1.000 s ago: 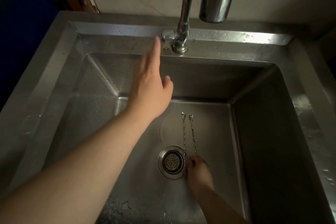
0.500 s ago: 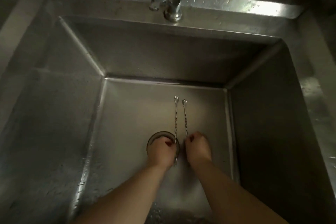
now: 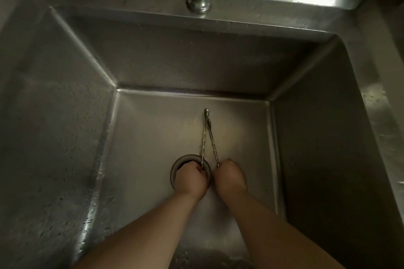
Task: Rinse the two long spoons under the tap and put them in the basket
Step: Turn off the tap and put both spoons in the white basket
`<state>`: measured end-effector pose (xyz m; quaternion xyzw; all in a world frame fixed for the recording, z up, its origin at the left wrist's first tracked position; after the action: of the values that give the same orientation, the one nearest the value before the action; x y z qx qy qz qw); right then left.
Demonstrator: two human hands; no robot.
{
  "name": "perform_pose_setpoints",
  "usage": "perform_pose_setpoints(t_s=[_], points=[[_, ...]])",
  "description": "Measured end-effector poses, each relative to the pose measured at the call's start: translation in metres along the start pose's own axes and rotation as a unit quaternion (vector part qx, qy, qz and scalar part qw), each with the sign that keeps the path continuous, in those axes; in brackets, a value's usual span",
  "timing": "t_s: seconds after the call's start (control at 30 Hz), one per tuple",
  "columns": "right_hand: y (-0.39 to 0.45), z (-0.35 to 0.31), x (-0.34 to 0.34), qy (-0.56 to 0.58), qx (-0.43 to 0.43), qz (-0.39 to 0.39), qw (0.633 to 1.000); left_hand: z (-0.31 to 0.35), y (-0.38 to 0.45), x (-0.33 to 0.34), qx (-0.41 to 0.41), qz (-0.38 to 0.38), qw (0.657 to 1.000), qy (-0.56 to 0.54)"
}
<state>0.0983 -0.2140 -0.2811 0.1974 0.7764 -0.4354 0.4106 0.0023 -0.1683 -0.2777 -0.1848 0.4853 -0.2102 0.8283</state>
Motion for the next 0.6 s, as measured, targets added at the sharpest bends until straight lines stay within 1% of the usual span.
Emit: perform_pose_setpoints(t_s=[0.13,0.3,0.43,0.6], points=[[-0.012,0.001,-0.006,0.047,0.019,-0.003,0.999,0.0,-0.008,-0.013,0.015,0.013,1.0,-0.013],[-0.034,-0.006,-0.032,0.119,0.014,0.042,0.992,0.0,-0.027,-0.04,0.028,0.05,0.997,-0.058],[-0.067,-0.013,-0.07,0.192,-0.024,0.105,0.976,0.011,-0.049,-0.068,0.087,0.085,0.988,-0.091],[-0.114,-0.023,-0.13,0.276,-0.062,0.155,0.946,0.042,-0.084,-0.11,0.159,0.098,0.977,-0.105]])
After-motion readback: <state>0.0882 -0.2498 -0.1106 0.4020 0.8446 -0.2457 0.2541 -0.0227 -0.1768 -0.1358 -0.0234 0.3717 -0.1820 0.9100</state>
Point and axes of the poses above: each hand's wrist, its own y-axis towards the middle knuckle, its own x-axis out of the palm, z = x × y, the point moved 1 cm from there along y, towards the middle knuckle, and after that the axes turned 6 degrees about z, right-handed, at the moved point
